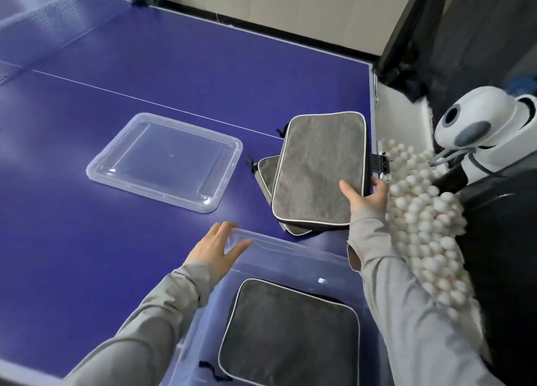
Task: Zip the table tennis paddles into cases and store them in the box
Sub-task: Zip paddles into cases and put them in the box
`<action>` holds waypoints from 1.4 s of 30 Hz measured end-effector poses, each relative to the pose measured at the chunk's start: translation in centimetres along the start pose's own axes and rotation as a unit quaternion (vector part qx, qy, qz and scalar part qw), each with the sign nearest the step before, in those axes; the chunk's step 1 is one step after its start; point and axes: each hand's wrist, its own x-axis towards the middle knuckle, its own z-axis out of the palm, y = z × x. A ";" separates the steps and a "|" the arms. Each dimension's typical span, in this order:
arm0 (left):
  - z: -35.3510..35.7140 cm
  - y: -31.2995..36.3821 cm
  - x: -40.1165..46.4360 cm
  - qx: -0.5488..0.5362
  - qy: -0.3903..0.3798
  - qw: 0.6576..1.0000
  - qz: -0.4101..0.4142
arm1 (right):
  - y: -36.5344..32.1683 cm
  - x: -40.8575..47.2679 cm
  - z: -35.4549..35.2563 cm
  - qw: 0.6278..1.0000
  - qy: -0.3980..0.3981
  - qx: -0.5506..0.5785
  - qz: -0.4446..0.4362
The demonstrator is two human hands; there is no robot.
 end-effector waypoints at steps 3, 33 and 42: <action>-1.6 -0.6 0.2 -0.074 0.007 0.997 0.010 | -1.4 -3.6 0.1 1.000 -0.007 0.000 -0.018; -27.1 -27.3 -1.0 -0.293 0.092 0.951 -0.040 | -0.5 -37.5 27.8 0.975 -0.176 -0.118 0.071; -28.6 -27.2 -3.7 -0.081 0.053 0.992 0.083 | -9.9 -34.3 31.1 0.960 -0.198 -0.137 -0.145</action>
